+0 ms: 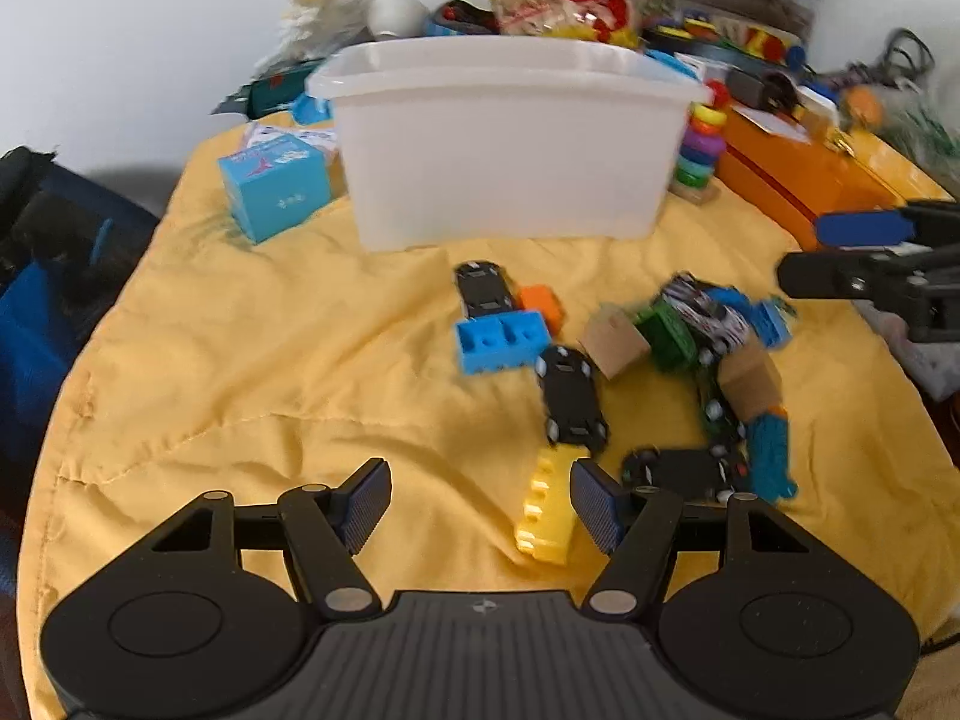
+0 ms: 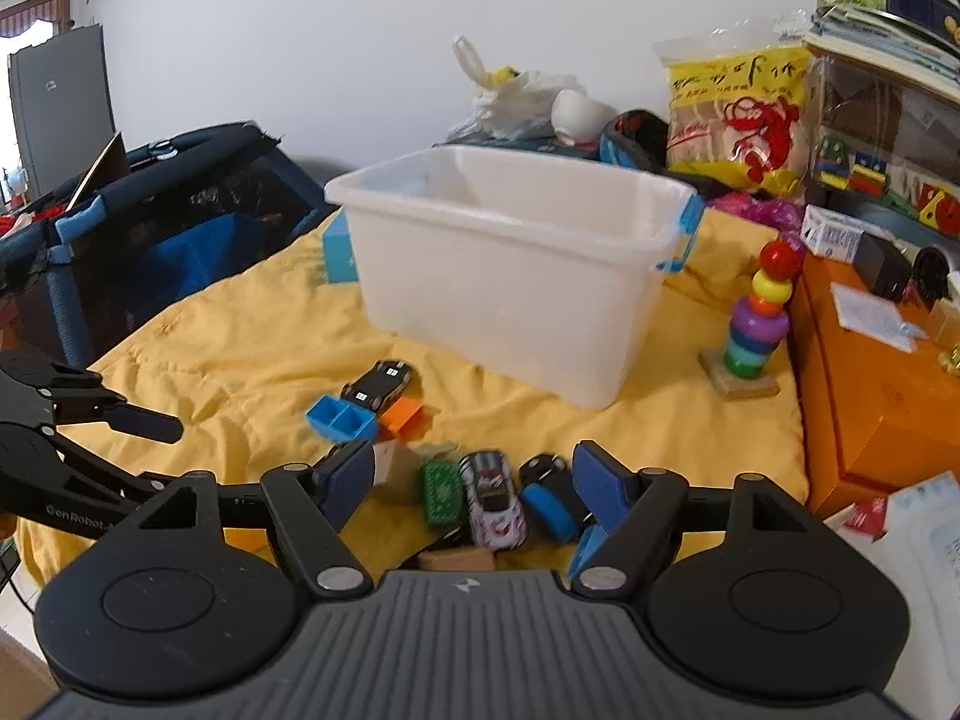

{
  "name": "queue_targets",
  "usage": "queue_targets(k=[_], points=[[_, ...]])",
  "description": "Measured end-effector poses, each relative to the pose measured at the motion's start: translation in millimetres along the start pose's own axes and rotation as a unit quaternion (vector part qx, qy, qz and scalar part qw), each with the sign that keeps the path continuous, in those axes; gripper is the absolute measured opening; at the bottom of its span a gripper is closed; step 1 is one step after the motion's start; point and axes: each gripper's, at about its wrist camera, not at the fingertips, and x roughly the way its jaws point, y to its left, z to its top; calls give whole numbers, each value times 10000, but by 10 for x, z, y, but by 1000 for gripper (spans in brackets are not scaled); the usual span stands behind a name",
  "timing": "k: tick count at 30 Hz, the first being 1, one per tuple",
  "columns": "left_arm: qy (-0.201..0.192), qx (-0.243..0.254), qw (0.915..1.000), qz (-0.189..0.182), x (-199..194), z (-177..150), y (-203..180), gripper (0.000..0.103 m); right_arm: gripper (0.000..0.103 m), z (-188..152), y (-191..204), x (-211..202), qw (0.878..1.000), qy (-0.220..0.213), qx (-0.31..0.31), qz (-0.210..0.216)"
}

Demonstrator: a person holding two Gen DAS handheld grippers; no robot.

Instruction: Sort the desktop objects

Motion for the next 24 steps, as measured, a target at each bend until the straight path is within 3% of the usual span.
queue_targets(k=[10,17,19,22,24], points=[[43,171,9998,-3,47,-127,12,70,76,-196,133,108,9994,345,62,79],[40,417,9987,-301,128,-157,-36,66,45,-363,409,215,9924,862,-879,-38],[22,682,9970,-368,121,-121,-119,60,44,-379,455,215,9916,896,-927,50],[-19,1024,9939,-404,121,-109,-234,58,44,-399,488,219,9898,938,-1072,-15],[80,1024,9934,-510,166,-114,-257,51,44,-404,453,214,9906,964,-973,-12]])
